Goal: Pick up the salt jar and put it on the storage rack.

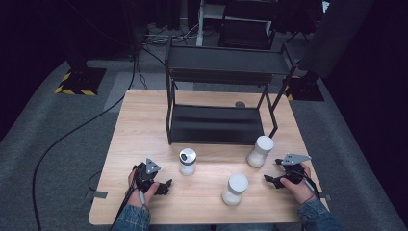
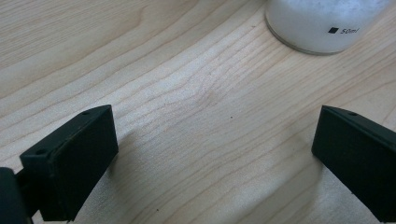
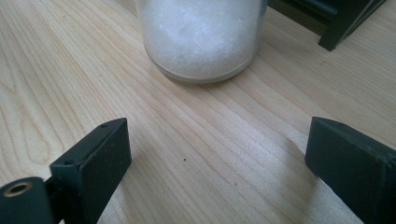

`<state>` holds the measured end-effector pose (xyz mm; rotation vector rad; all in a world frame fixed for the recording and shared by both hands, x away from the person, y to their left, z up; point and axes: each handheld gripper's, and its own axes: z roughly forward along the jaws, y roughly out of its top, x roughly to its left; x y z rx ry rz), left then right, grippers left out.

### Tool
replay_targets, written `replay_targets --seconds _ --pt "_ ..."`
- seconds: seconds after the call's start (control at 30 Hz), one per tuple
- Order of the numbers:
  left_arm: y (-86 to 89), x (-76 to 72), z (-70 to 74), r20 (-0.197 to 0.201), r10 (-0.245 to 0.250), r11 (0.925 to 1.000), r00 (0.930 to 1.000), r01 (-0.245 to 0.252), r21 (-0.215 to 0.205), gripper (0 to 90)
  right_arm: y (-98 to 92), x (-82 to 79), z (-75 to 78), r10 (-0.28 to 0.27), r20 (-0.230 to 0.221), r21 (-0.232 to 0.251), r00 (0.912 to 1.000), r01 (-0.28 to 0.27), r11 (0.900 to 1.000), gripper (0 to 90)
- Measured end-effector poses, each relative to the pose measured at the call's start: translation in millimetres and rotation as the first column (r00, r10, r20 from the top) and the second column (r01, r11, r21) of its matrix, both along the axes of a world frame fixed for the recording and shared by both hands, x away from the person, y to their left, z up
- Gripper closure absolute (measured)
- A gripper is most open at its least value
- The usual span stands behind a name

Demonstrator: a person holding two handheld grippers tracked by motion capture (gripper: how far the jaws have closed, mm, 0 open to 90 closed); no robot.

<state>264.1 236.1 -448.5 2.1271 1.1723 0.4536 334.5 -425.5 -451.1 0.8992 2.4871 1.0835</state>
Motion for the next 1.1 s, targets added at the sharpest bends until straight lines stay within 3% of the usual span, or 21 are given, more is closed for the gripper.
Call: replay_targets --seconds 0.67,0.87,1.1 --pt "-4.4 -3.7 3.1 0.008 0.023 0.9997 0.9997 -0.023 0.011 3.1 0.1 1.9 0.2 0.008 0.0 -0.005 1.0 -0.008 1.0 5.8" --pt "4.0 -9.3 8.8 0.039 0.031 0.9979 0.9988 -0.029 -0.058 2.4 0.0 2.0 0.2 0.008 0.0 -0.004 1.0 -0.008 1.0 5.9" --pt "8.2 -14.4 16.0 0.075 0.015 0.9941 0.9971 -0.007 -0.108 2.4 -0.1 1.9 0.1 0.007 0.0 -0.003 1.0 -0.007 1.0 5.9"
